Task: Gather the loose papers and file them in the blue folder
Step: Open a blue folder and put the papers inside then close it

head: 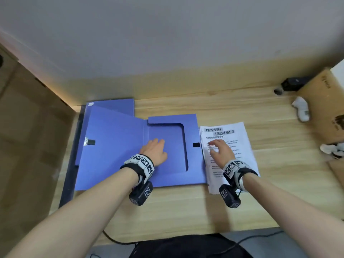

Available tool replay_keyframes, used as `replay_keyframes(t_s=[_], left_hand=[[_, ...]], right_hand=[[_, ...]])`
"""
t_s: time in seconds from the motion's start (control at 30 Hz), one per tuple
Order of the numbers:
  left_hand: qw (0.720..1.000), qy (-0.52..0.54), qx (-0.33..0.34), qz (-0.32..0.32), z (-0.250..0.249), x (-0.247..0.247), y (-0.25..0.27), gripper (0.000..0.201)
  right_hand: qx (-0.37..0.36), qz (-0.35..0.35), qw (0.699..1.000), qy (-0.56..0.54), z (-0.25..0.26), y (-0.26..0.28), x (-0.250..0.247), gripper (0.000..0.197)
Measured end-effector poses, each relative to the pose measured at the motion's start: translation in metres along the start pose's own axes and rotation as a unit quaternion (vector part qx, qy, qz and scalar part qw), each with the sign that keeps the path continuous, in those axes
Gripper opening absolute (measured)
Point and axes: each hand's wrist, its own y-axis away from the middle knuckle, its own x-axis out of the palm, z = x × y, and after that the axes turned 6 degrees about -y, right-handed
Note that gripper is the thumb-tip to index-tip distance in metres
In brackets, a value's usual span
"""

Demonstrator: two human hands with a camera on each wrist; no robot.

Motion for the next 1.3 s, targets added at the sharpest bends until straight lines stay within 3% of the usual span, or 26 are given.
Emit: replay_keyframes(t_s=[0.13,0.27,0.43,0.53,0.63,0.9,1.03,1.17,1.3], left_hand=[[0.995,0.034,0.092,0.013,-0.06,-0.003,-0.008,0.055],[0.983,0.062,0.169,0.035,-0.115,0.009,-0.01,0.057],[0.974,0.047,0.211,0.071,-0.169,0.04,-0.017,0.054],[0.974,0.019,0.205,0.094,-0.18,0.058,-0.021,0.043],[0.979,-0.047,0.185,0.072,-0.193,0.074,-0.021,0.03],[0.986,-0.037,0.13,0.093,-0.209,0.07,-0.027,0.039],[0.985,0.059,0.11,0.121,-0.204,0.057,-0.027,0.046],[0.973,0.223,0.007,0.064,-0.183,0.036,-0.023,0.04],[0.961,0.271,-0.048,0.031,-0.155,0.008,-0.026,0.023]], right_hand=[[0.077,-0.057,0.995,-0.023,-0.046,0.007,-0.032,0.036],[0.133,-0.111,0.985,-0.028,-0.089,0.015,-0.055,0.049],[0.201,-0.101,0.974,-0.035,-0.129,0.019,-0.067,0.065],[0.202,-0.095,0.974,-0.047,-0.132,0.016,-0.067,0.056],[0.2,-0.066,0.975,-0.074,-0.134,0.014,-0.064,0.048],[0.267,-0.044,0.943,-0.195,-0.133,0.012,-0.063,0.036],[0.216,-0.066,0.952,-0.209,-0.131,0.013,-0.072,0.025],[0.172,-0.108,0.955,-0.218,-0.113,0.009,-0.089,0.024],[0.133,-0.137,0.947,-0.259,-0.076,-0.001,-0.109,0.024]])
